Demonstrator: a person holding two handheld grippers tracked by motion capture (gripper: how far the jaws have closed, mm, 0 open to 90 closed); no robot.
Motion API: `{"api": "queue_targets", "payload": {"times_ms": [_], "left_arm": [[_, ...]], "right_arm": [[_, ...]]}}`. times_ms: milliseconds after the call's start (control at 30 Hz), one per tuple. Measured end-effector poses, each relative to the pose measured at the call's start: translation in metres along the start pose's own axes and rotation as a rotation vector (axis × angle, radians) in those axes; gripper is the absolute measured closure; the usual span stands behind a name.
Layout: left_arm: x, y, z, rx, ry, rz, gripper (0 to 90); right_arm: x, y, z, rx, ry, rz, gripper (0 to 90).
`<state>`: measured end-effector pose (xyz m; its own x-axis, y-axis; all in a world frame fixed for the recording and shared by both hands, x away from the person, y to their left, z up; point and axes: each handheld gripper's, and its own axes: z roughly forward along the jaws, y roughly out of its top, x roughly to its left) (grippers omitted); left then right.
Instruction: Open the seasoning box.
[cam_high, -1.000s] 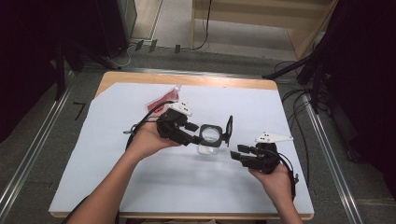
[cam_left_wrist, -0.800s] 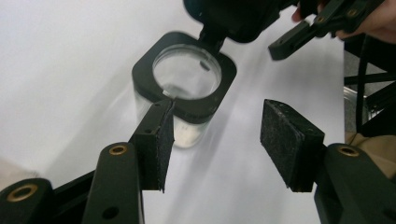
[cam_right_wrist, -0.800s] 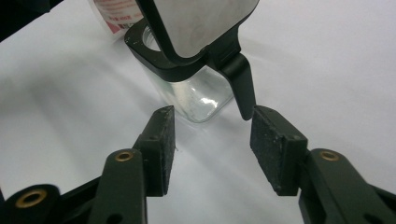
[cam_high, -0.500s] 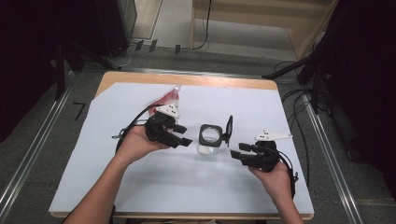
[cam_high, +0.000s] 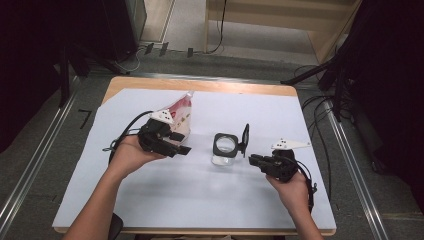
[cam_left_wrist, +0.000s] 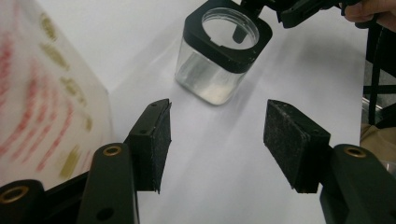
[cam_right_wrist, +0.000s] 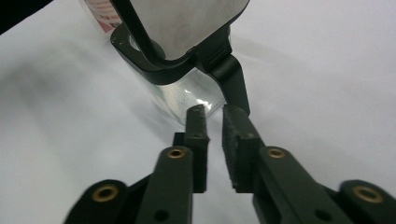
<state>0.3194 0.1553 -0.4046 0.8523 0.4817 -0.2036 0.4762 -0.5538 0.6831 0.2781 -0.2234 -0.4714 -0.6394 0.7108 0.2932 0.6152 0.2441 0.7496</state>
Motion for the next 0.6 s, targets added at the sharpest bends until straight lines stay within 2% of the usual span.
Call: {"api": "queue_targets", "payload": {"times_ms": [100,200,400,500,600], "left_arm": [[0.002,-0.004,-0.005,-0.005,-0.004,-0.014,45.5],[0.002,-0.007,-0.010,0.012,0.005,-0.021,46.8],[0.005,-0.016,-0.022,-0.011,0.022,-0.042,45.0],[0.007,-0.020,-0.026,-0.013,0.020,-0.052,44.9],[0.010,-0.024,-0.032,-0.028,0.036,-0.064,44.9]], "right_arm": [[0.000,0.001,0.003,0.007,0.006,-0.001,88.7],[0.002,0.001,0.006,0.016,0.012,-0.005,90.0],[0.006,0.001,0.015,0.031,0.018,-0.020,90.0],[0.005,0.002,0.021,0.039,0.023,-0.020,90.0],[0.001,0.004,0.029,0.043,0.013,-0.017,90.0]]}}
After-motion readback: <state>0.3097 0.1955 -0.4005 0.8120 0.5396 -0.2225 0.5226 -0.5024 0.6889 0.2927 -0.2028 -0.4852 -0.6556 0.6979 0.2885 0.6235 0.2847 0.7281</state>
